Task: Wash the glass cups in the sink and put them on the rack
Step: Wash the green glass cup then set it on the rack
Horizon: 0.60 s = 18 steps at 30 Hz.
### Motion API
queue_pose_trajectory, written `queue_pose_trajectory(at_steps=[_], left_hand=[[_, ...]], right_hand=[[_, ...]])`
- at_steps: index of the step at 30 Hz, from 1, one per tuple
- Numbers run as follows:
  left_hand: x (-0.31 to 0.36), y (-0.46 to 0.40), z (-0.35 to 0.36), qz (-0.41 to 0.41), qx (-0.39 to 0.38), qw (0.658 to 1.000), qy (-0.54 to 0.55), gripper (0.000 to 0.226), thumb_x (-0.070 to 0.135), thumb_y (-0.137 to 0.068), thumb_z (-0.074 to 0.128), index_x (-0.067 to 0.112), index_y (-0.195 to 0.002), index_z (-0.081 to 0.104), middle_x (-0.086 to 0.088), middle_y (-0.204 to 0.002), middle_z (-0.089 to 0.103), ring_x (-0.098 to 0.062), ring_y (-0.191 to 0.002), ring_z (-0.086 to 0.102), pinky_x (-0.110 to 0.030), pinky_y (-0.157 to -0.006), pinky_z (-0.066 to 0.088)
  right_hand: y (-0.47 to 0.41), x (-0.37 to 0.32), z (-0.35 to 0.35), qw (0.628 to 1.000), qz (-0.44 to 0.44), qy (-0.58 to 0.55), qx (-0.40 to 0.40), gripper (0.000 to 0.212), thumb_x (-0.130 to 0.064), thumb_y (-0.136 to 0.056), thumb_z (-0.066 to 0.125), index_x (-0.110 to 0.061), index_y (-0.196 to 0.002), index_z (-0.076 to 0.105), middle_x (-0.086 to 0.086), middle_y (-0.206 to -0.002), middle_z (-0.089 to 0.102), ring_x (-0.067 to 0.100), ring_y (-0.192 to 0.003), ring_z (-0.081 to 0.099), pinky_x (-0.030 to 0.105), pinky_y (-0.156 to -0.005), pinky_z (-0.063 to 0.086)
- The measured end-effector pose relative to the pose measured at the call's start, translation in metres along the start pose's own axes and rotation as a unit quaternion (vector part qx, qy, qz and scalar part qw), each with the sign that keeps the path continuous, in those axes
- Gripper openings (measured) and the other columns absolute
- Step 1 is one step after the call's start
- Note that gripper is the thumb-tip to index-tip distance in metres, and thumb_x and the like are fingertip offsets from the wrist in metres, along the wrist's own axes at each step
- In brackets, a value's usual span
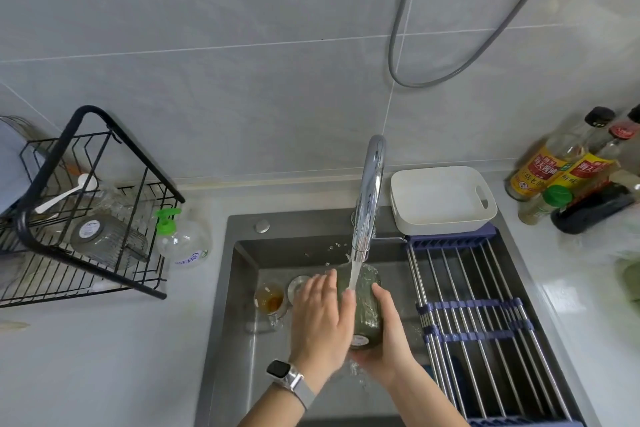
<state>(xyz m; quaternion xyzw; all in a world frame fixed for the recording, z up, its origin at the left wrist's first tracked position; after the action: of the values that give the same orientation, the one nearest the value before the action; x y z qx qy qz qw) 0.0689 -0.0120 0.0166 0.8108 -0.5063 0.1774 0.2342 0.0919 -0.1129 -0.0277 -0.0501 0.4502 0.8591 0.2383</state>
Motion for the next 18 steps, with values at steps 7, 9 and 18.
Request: queue_pose_trajectory(at_steps=[7, 9, 18], left_hand=[[0.0, -0.023, 0.021, -0.142, -0.126, 0.974, 0.122, 0.067, 0.051, -0.1, 0.022, 0.007, -0.151, 0.021, -0.017, -0.143, 0.048, -0.03, -0.129, 0.049, -0.041, -0.107, 0.04], [-0.003, -0.031, 0.018, -0.199, -0.108, 0.955, 0.193, 0.057, 0.046, -0.101, 0.023, 0.011, -0.145, 0.03, -0.014, -0.133, 0.056, -0.028, -0.116, 0.057, -0.038, -0.097, 0.047], [0.015, -0.017, 0.022, -0.098, -0.049, 0.979, 0.173, 0.069, 0.047, -0.101, 0.026, 0.011, -0.155, 0.005, -0.006, -0.163, 0.007, -0.02, -0.15, 0.009, -0.029, -0.121, 0.009]], right_hand=[[-0.004, 0.004, -0.012, 0.985, -0.045, 0.14, 0.092, 0.056, -0.046, -0.085, 0.063, -0.012, -0.129, 0.056, 0.015, -0.109, 0.07, 0.027, -0.082, 0.072, 0.036, -0.06, 0.056], [-0.003, 0.012, -0.011, 0.976, -0.047, 0.176, 0.117, 0.068, -0.049, -0.077, 0.069, -0.019, -0.135, 0.049, 0.012, -0.117, 0.066, 0.029, -0.091, 0.071, 0.042, -0.066, 0.059], [0.002, -0.006, -0.001, 0.967, -0.086, 0.205, 0.125, 0.078, -0.062, -0.068, 0.073, -0.019, -0.13, 0.055, 0.007, -0.116, 0.069, 0.026, -0.106, 0.066, 0.042, -0.082, 0.057]])
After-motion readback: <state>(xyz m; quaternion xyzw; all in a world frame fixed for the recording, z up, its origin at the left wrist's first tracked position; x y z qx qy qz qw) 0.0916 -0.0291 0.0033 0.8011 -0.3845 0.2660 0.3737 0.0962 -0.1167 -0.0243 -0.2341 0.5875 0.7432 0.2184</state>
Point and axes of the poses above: each hand's wrist, its own y-axis away from the middle knuckle, its own z-axis out of the palm, x = y × z, the point moved 4 cm from there along -y, towards the middle knuckle
